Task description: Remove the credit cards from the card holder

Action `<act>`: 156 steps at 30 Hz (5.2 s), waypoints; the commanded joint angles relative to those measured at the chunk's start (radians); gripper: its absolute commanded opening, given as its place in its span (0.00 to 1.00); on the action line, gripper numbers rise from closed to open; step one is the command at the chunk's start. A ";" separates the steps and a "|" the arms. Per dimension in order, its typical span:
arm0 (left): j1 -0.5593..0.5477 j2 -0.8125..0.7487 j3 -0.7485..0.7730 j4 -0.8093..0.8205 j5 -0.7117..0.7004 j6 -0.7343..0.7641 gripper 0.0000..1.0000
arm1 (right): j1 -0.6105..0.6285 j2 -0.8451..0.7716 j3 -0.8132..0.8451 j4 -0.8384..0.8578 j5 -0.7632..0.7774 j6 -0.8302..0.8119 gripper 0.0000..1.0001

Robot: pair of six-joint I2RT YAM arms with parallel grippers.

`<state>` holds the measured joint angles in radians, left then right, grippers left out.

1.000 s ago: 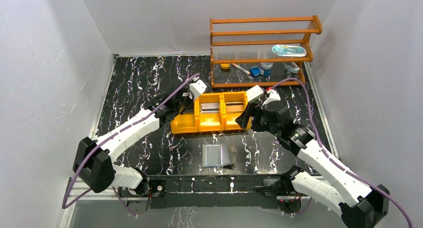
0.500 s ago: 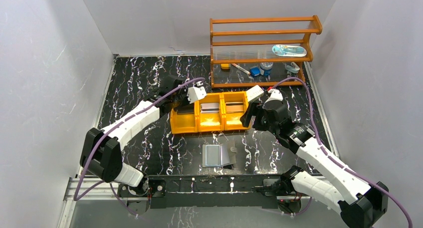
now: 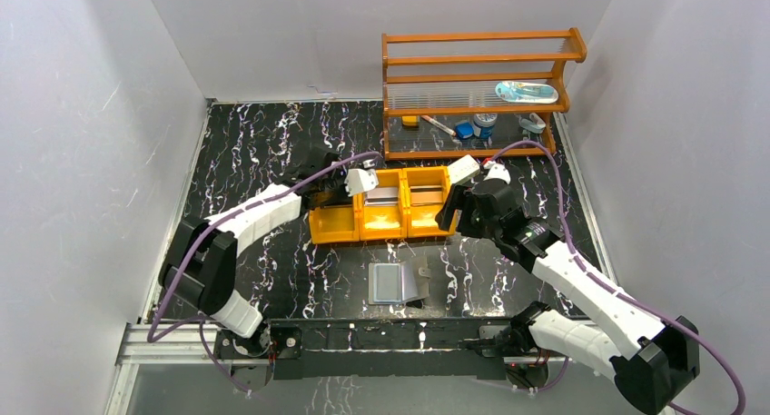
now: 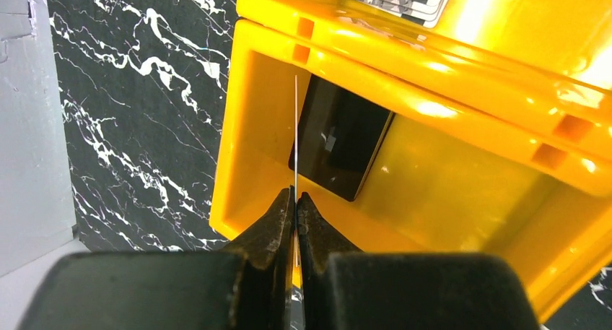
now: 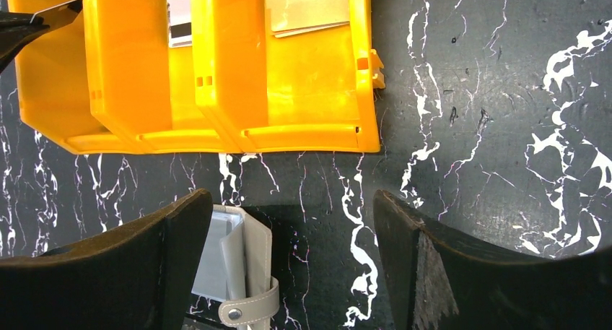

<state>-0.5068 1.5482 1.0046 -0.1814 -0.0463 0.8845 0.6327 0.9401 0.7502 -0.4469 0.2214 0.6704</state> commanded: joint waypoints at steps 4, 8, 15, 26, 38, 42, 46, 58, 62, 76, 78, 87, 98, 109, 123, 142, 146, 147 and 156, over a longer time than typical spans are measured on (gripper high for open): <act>0.006 0.052 0.006 0.070 -0.052 0.033 0.00 | -0.011 -0.031 0.036 0.006 0.017 0.008 0.92; 0.004 0.080 0.005 0.082 -0.066 0.038 0.00 | -0.011 -0.044 0.031 -0.013 0.027 0.014 0.92; 0.002 0.136 0.016 0.095 -0.086 0.036 0.00 | -0.016 -0.040 0.032 -0.015 0.033 0.012 0.93; 0.001 0.130 0.014 0.060 -0.030 0.005 0.15 | -0.021 -0.042 0.032 -0.020 0.042 0.001 0.95; -0.004 0.027 0.011 0.013 0.048 -0.081 0.38 | -0.024 -0.031 0.025 -0.020 0.028 0.007 0.95; -0.004 -0.054 -0.009 0.016 0.089 -0.176 0.47 | -0.025 -0.031 0.024 -0.020 0.014 0.016 0.96; -0.004 -0.142 -0.023 0.040 0.112 -0.330 0.53 | -0.025 -0.037 0.028 -0.008 -0.039 0.011 0.96; -0.002 -0.482 -0.193 0.065 0.166 -1.025 0.66 | -0.023 -0.037 -0.015 0.156 -0.477 0.043 0.76; -0.002 -0.607 -0.256 -0.010 0.128 -1.139 0.71 | 0.102 -0.017 0.014 0.088 -0.349 0.070 0.73; 0.002 -0.817 -0.326 -0.203 -0.070 -1.286 0.98 | 0.663 0.428 0.234 -0.085 0.317 0.356 0.76; 0.002 -0.803 -0.326 -0.226 -0.064 -1.285 0.98 | 0.663 0.474 0.243 -0.053 0.291 0.348 0.77; 0.002 -0.759 -0.309 -0.266 -0.063 -1.288 0.98 | 0.664 0.660 0.346 -0.074 0.268 0.348 0.80; 0.002 -0.738 -0.302 -0.289 -0.109 -1.291 0.98 | 0.657 0.702 0.334 -0.142 0.304 0.441 0.81; 0.003 -0.699 -0.297 -0.295 -0.092 -1.291 0.99 | 0.602 0.698 0.247 -0.020 0.189 0.417 0.73; 0.002 -0.681 -0.296 -0.302 -0.078 -1.296 0.98 | 0.599 0.724 0.221 -0.038 0.185 0.443 0.70; 0.002 -0.651 -0.291 -0.301 -0.059 -1.297 0.98 | 0.598 0.652 0.214 0.026 0.153 0.377 0.85; 0.002 -0.640 -0.288 -0.302 -0.061 -1.296 0.98 | 0.599 0.654 0.273 -0.044 0.171 0.349 0.86; 0.002 -0.638 -0.287 -0.303 -0.059 -1.296 0.98 | 0.599 0.652 0.285 -0.054 0.173 0.347 0.86; 0.002 -0.634 -0.283 -0.305 -0.054 -1.296 0.98 | 0.598 0.626 0.280 -0.033 0.141 0.337 0.85</act>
<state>-0.5072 0.9195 0.6937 -0.4728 -0.1120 -0.4053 1.2304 1.6024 0.9989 -0.4759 0.3733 1.0187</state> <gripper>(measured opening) 0.983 0.851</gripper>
